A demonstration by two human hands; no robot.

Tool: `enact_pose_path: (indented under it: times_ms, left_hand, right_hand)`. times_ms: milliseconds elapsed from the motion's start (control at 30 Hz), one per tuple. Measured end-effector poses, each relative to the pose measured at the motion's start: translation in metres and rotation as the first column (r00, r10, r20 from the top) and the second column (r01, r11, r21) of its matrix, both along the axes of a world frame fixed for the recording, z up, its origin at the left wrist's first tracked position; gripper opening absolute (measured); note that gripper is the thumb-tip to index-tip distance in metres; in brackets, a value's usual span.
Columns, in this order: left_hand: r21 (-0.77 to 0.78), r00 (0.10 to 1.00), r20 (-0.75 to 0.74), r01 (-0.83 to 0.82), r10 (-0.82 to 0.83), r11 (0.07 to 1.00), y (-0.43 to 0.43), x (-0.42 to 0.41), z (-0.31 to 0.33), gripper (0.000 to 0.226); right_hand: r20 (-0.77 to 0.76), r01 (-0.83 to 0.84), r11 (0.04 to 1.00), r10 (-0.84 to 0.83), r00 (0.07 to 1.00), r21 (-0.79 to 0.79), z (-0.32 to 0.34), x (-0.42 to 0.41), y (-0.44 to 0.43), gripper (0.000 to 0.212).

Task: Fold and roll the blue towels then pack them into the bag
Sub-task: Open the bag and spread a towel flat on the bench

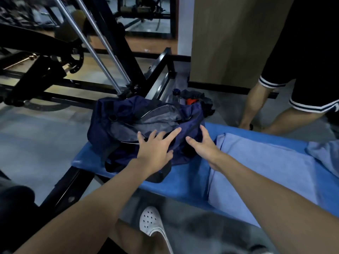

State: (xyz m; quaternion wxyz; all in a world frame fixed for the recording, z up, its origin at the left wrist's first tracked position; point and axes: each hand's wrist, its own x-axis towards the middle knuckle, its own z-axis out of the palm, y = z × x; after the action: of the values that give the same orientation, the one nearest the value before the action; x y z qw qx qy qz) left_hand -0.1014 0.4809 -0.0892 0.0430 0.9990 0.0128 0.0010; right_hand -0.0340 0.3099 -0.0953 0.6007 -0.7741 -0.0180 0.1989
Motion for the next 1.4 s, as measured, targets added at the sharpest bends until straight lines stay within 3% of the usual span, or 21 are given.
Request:
enact_pose_path:
  times_ms: [333,467,633,867,933,1033,1167,1233,1333,1400]
  left_hand:
    - [0.028,0.999,0.018,-0.033,0.032,0.999,0.033,-0.010,0.006,0.079]
    - [0.028,0.992,0.124,-0.003,-0.001,1.000,0.000,0.002,0.016,0.062]
    - [-0.007,0.957,0.240,0.171,-0.165,0.985,-0.064,0.030,0.021,0.036]
    - [-0.137,0.972,-0.093,0.200,-0.214,0.970,-0.153,0.065,0.003,0.037]
    - [-0.193,0.969,-0.145,0.171,-0.201,0.966,-0.166,0.076,-0.006,0.038]
    - [-0.251,0.969,-0.181,0.123,-0.171,0.960,-0.176,0.096,-0.017,0.043]
    - [-0.235,0.962,-0.231,0.092,-0.147,0.968,-0.185,0.120,-0.025,0.046]
    - [-0.205,0.963,-0.235,0.084,-0.132,0.975,-0.188,0.131,-0.026,0.049]
    - [-0.192,0.963,-0.240,0.080,-0.125,0.978,-0.191,0.146,-0.030,0.055]
    - [-0.183,0.962,-0.246,0.076,-0.121,0.980,-0.191,0.155,-0.034,0.046]
  right_hand:
    - [0.003,-0.126,0.992,0.126,0.992,-0.017,0.000,-0.009,0.022,0.078]
    - [0.025,-0.114,0.990,0.117,0.993,-0.083,0.009,-0.013,-0.006,0.073]
    - [0.061,0.028,0.976,-0.015,0.998,-0.216,0.011,-0.006,-0.079,0.066]
    - [0.138,0.274,0.847,-0.237,0.962,-0.456,-0.005,-0.001,-0.232,0.040]
    - [0.158,0.309,0.801,-0.266,0.951,-0.513,-0.010,-0.001,-0.268,0.035]
    - [0.222,0.337,0.735,-0.254,0.941,-0.588,-0.024,0.008,-0.301,0.011]
    - [0.211,0.261,0.677,-0.157,0.965,-0.688,-0.043,0.025,-0.315,0.013]
    - [0.188,0.241,0.646,-0.151,0.971,-0.724,-0.050,0.034,-0.317,0.034]
    - [0.232,0.292,0.611,-0.178,0.956,-0.736,-0.054,0.046,-0.318,0.033]
    - [0.250,0.324,0.608,-0.207,0.946,-0.724,-0.056,0.053,-0.319,0.040]
